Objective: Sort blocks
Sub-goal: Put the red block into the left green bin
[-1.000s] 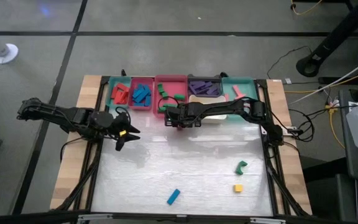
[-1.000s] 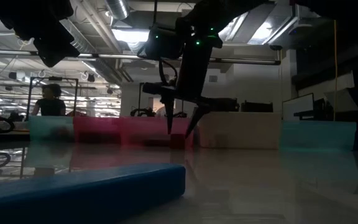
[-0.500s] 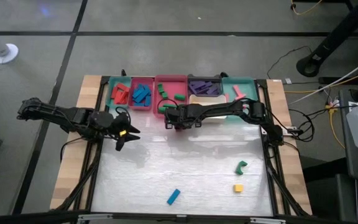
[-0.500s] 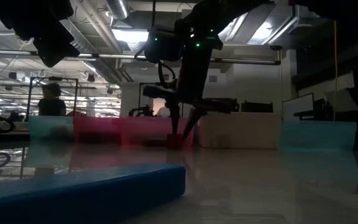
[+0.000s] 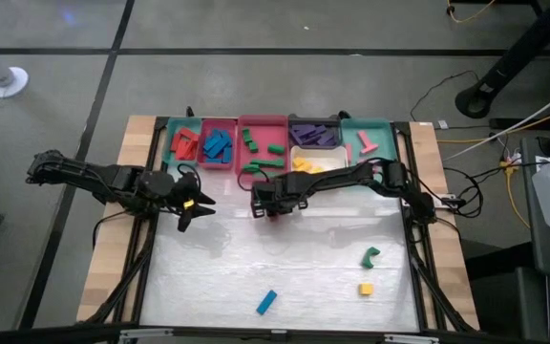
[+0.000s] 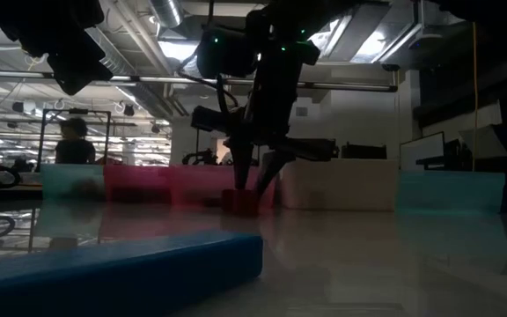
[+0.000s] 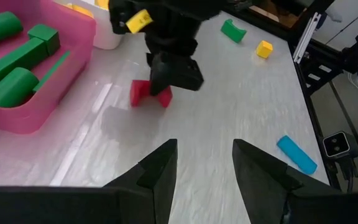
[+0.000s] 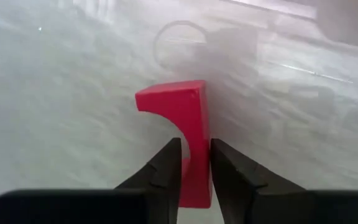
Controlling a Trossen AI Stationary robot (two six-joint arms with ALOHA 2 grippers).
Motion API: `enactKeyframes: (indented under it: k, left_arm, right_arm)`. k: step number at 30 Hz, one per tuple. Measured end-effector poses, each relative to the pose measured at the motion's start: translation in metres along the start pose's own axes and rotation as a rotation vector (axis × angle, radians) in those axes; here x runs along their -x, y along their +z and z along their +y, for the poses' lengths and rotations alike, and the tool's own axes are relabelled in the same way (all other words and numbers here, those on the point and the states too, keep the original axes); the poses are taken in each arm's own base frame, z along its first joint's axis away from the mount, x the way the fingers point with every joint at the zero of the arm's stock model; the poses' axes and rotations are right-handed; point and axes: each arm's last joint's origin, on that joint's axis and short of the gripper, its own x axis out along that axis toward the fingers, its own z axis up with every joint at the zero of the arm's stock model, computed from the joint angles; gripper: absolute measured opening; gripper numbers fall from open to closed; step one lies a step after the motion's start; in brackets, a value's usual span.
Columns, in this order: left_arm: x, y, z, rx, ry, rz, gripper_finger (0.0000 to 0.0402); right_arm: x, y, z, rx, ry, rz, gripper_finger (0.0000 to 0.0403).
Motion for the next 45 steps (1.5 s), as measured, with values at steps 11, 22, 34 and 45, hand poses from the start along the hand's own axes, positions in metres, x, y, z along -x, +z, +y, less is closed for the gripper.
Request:
enactKeyframes:
  k: [11, 22, 34, 45]
  left_arm:
    - [0.017, 0.004, 0.001, 0.096, -0.049, -0.087, 0.0143]
    - [0.053, 0.006, 0.005, 0.170, -0.158, -0.266, 0.0143]
    - [0.062, 0.012, 0.013, 0.402, 0.052, -0.495, 0.0143]
    - [0.064, 0.013, 0.017, 0.340, 0.201, -0.563, 0.0143]
  right_arm:
    - [0.005, 0.001, 0.030, 0.153, 0.289, -0.100, 0.0019]
    - [0.040, 0.039, 0.069, 0.116, 0.849, -0.375, 0.0026]
    - [0.059, 0.091, 0.060, 0.210, 1.012, -0.494, 0.0034]
    - [0.066, 0.088, 0.064, 0.424, 1.133, -0.427, 0.0036]
